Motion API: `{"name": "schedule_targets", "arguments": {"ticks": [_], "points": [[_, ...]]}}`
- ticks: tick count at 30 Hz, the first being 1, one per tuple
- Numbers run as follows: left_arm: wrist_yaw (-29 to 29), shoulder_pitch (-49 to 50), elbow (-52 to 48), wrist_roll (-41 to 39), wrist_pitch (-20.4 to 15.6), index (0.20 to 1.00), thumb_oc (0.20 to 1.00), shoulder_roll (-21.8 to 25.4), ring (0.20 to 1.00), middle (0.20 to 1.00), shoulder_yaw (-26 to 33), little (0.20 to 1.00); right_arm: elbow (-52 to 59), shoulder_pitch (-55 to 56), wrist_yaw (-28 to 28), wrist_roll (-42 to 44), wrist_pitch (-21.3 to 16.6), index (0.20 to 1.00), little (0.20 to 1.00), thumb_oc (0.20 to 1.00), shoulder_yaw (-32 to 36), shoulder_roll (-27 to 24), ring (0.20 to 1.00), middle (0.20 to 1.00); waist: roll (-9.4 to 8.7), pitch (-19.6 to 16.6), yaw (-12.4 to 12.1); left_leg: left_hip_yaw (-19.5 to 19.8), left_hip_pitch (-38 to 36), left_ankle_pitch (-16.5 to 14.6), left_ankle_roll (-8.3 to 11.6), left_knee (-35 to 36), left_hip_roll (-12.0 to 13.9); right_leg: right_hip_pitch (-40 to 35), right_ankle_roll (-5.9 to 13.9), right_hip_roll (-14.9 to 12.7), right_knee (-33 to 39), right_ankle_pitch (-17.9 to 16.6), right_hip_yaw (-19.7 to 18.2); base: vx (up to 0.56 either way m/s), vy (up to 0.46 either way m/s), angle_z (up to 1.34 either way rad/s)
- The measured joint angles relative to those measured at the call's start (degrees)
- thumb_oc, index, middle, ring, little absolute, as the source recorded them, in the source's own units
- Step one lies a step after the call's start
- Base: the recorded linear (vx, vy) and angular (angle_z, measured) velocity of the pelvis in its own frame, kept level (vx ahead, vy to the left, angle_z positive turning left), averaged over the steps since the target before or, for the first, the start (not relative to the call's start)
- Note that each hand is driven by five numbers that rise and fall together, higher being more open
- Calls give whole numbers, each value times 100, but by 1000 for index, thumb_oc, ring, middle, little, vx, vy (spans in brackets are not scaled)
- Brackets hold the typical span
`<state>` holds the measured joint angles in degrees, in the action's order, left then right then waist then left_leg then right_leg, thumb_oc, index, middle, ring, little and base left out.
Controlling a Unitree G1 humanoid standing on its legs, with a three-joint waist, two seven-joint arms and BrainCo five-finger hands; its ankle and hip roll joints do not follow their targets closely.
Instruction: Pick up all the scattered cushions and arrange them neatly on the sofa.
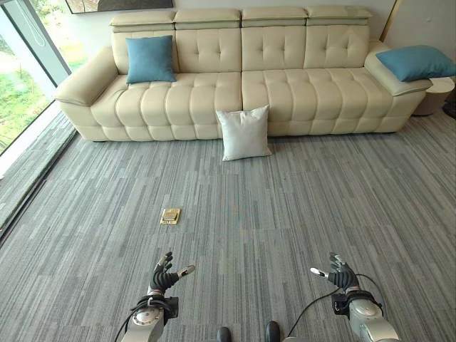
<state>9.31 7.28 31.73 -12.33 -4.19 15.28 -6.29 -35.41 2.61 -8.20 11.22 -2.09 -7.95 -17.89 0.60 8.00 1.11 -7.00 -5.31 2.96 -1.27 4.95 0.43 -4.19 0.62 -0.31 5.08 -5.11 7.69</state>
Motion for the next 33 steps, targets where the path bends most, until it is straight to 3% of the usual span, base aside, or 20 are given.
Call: {"name": "schedule_targets", "arguments": {"ticks": [33], "points": [[8, 319, 59, -22, 15, 1000, 1000, 0, 1000, 1000, 2, 1000, -19, 105, 26, 34, 24, 1000, 1000, 1000, -37, 6, 1000, 1000, 10, -191, -31, 81, 49, 0, 4, 2, -10, 14, -15, -9, 0, -1, 90, 0, 2, 1]]}}
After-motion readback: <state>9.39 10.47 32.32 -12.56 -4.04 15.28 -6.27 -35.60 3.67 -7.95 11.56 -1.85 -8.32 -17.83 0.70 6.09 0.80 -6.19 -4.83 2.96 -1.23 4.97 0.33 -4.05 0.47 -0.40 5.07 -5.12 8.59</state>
